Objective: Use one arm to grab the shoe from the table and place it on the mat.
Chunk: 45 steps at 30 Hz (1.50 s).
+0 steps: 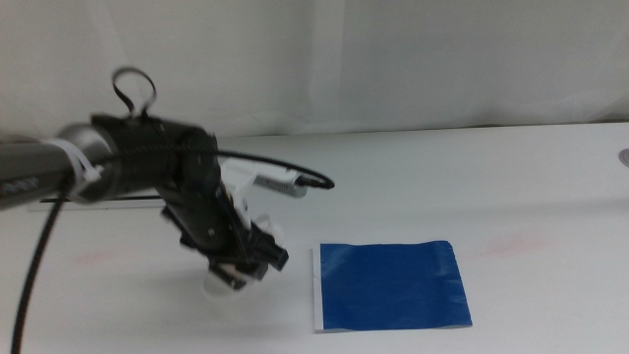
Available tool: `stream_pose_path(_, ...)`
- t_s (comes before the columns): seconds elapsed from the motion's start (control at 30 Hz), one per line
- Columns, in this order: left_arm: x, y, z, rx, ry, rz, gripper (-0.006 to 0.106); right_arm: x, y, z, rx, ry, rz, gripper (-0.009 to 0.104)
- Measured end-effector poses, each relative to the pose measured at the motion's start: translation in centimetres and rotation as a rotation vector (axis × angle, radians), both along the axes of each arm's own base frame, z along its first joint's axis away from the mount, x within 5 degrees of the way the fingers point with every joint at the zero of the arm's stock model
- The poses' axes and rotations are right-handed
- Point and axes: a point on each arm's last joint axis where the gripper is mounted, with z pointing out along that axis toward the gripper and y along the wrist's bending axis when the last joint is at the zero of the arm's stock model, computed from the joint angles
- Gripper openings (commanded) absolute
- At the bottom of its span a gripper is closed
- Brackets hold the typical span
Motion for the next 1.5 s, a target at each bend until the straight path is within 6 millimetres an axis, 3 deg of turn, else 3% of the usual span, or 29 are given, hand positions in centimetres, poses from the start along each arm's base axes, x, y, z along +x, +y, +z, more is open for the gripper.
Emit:
stream_pose_path(0.1,0.4,-0.2,2.4,0.010,-0.059,-0.167,-0.003,0.0,0.0,0.0,0.000,0.000,0.000,-0.003)
stream_pose_path(0.13,0.3,-0.5,3.9,0.030,-0.100,-0.317,-0.003,0.0,0.0,0.0,0.000,0.000,0.000,-0.003)
stream_pose_path(0.3,-1.6,-2.1,7.7,0.074,-0.213,-0.715,-0.003,0.0,0.0,0.0,0.000,0.000,0.000,-0.003)
stream_pose_path(0.43,-2.9,-3.6,8.7,0.072,-0.248,-0.840,-0.003,0.0,0.0,0.0,-0.002,0.000,0.000,-0.003)
stream_pose_path(0.77,-4.7,-6.7,9.5,0.049,-0.280,-0.996,-0.003,0.0,0.0,0.0,-0.005,-0.001,0.000,-0.003)
stream_pose_path(1.1,-2.7,-10.2,9.9,-0.006,-0.224,-1.023,-0.003,0.0,0.0,0.0,-0.003,0.000,0.000,-0.003)
stream_pose_path(1.27,-2.5,-12.8,8.6,-0.009,-0.200,-1.072,-0.003,0.0,0.0,0.0,-0.003,0.000,0.000,-0.003)
stream_pose_path(1.5,-2.9,-15.1,5.1,-0.001,-0.133,-1.120,-0.003,0.0,0.0,0.0,-0.003,0.000,0.000,-0.003)
